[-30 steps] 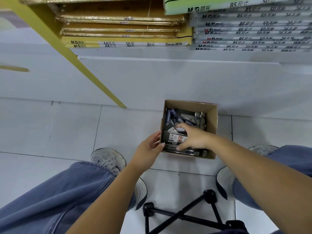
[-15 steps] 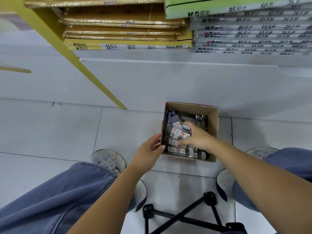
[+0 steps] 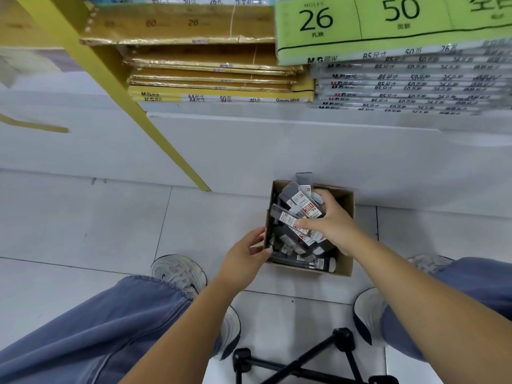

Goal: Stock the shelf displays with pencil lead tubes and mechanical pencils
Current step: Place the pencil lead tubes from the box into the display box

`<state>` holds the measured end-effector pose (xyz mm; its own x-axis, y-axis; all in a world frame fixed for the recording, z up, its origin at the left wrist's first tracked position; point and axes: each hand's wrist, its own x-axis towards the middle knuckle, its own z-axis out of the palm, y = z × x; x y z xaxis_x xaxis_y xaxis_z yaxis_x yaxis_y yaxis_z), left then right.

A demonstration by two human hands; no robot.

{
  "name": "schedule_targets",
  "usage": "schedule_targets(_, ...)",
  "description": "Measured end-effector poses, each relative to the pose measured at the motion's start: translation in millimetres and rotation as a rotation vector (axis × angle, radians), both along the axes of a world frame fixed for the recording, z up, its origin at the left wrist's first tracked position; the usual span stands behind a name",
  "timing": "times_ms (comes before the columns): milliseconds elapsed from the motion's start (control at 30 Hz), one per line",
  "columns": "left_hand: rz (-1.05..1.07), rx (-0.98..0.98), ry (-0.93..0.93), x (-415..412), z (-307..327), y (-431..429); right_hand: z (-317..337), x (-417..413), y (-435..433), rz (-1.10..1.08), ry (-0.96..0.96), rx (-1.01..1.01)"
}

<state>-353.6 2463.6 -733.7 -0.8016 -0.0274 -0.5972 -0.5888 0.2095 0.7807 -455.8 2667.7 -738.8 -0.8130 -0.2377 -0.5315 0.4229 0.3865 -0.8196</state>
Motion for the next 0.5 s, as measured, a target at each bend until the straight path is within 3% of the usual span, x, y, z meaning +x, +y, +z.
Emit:
schedule_targets(133,-0.083,-0.34,0.251,-11,11,7,15,3,0,-0.031,-0.001,-0.106)
schedule_targets(200,-0.112,-0.352,0.343,-20,22,11,29,3,-2,-0.049,0.015,-0.154)
schedule_targets(400,-0.033,0.268,0.158,-29,63,23,72,9,-10,-0.068,0.041,-0.331)
schedule_targets(500,0.004,0.42,0.148,-33,92,21,100,12,-16,-0.036,0.072,-0.381)
